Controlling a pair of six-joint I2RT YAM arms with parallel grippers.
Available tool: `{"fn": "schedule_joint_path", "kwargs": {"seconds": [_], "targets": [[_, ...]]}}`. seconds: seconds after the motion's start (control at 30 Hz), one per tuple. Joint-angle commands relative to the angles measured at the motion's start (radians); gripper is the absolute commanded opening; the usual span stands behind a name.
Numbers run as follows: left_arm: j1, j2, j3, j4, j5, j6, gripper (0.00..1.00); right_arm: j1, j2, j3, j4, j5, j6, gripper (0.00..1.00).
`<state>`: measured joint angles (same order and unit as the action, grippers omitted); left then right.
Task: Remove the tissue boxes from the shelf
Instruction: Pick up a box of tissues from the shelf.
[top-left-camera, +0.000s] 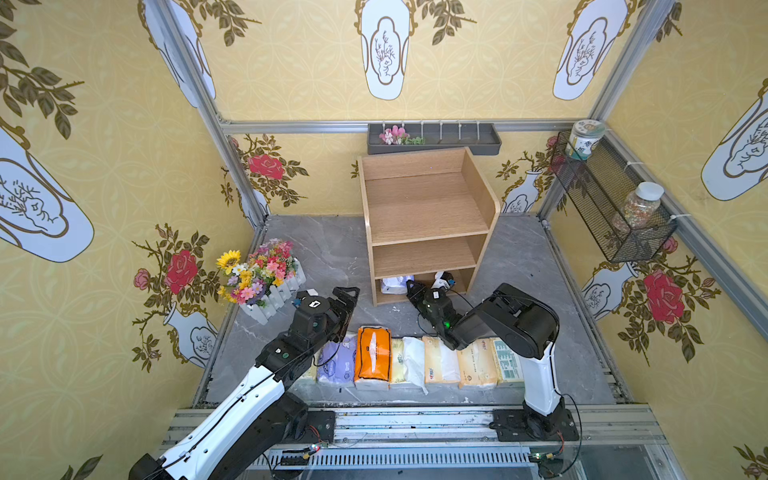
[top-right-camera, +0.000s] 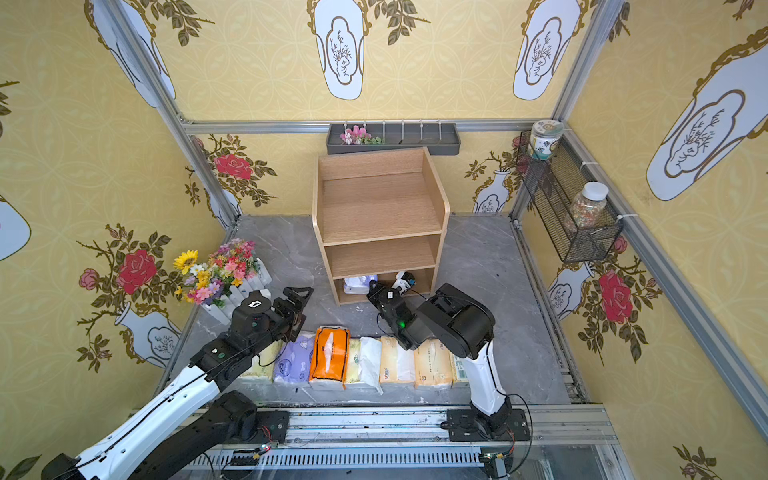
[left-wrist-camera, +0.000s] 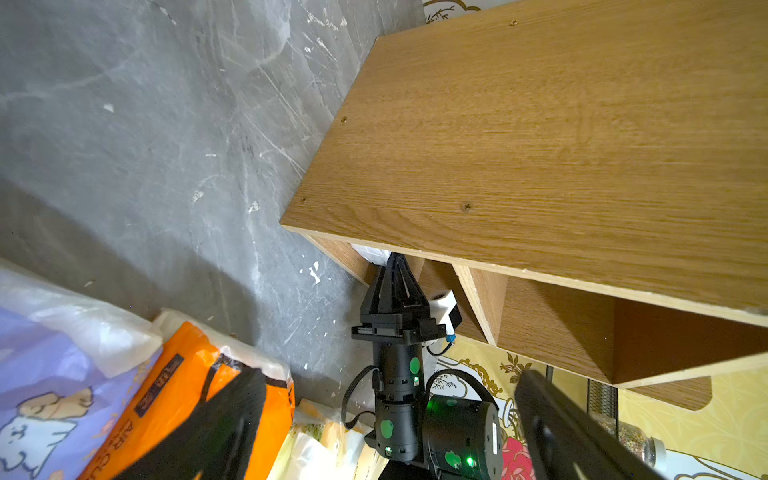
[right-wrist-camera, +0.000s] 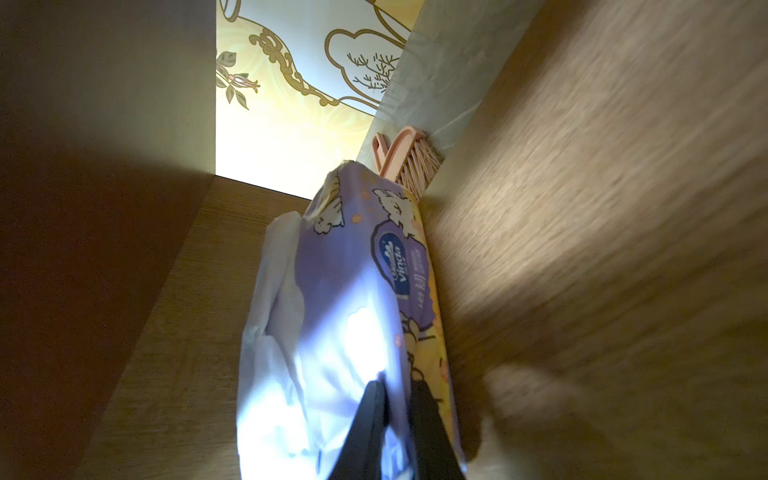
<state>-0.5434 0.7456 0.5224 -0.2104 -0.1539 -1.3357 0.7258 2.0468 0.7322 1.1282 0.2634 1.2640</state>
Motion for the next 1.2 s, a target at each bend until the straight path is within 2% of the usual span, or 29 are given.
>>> {"fn": "schedule_joint_path", "kwargs": {"seconds": [0.0,0.2,0.33,0.53,0.77,1.17], "targets": [[0.001,-0.004,-0.002,0.006,0.0,-0.002,1.0,-0.005,-0.03,-0.019,0.043,-0.007,0.026,0.07],[0.0,0.004,0.011,0.013,0.019,-0.008,1.0,-0.014,-0.177,-0.075,-0.081,0.002,0.09,0.0],[0.001,0.01,-0.001,0.05,0.044,-0.03,1.0,-0.014,-0.275,-0.137,-0.124,-0.006,0.136,0.0],[0.0,0.013,-0.027,0.113,0.084,-0.077,1.0,-0.008,-0.483,-0.185,-0.413,-0.038,0.192,0.0],[0.0,0.028,-0.023,0.144,0.117,-0.095,1.0,-0.011,-0.776,-0.197,-0.835,-0.053,0.141,0.0],[-0.003,0.03,-0.058,0.161,0.159,-0.127,1.0,-0.016,-1.083,-0.17,-1.214,-0.169,0.027,0.0]]}}
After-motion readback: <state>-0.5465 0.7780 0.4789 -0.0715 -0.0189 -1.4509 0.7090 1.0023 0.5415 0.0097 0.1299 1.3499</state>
